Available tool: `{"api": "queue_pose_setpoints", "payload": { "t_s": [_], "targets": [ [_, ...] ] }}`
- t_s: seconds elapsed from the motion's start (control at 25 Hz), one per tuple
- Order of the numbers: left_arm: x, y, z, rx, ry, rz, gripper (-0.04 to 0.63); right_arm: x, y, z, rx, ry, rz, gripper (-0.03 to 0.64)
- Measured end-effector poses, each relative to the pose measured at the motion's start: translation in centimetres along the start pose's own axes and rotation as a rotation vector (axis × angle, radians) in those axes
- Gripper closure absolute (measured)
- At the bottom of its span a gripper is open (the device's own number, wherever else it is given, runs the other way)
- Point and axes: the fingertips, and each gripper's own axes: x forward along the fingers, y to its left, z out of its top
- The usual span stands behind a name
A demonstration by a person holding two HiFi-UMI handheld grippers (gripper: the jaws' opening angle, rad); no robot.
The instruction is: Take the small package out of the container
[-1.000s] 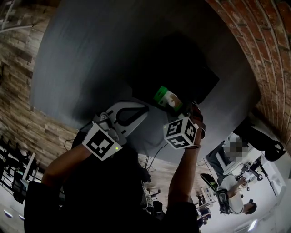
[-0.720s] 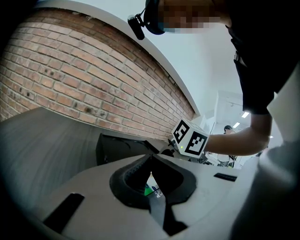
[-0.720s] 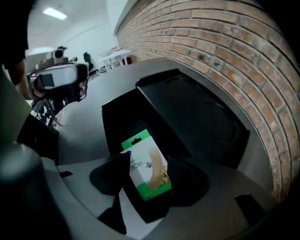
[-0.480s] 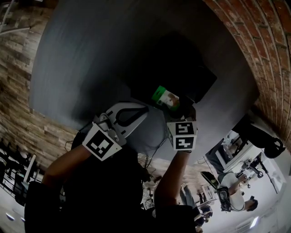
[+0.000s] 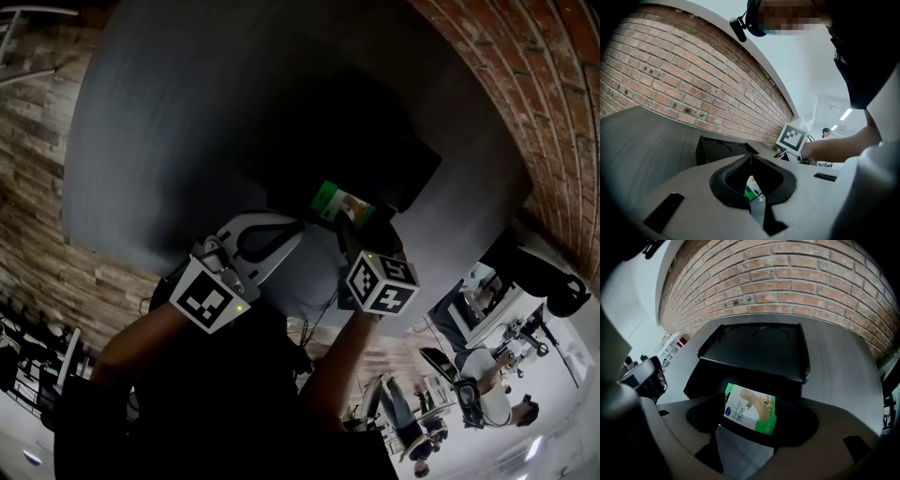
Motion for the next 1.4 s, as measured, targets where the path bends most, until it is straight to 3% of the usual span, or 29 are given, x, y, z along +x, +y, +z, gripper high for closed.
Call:
{"api": "queue_pose_setpoints", "payload": {
  "t_s": [0.2,0.8,1.0,1.4],
  "targets": [
    [0.0,0.6,0.0,-0.005,-0.003,-0.009,0.557,0.1,-1.0,-1.4,0.056,0.074,-0.044,0.294],
    [-0.1,1.9,0.1,-0.032,-0.011,-0.034,0.557,1.6,-0.6,-1.9,0.198,0.184,-0.055,0.249],
    [-0.3,2.5,0.2,-0.044,-0.021,-0.042,0.557,2.3,-0.5,-2.4,0.167,0.245,-0.112,0.235],
    [-0.4,3.7,0.0,-0.060,-0.019,-0.050,0.557,3.0,-0.5,-2.3,0.208,0.300,-0.165,0.218]
  ]
}}
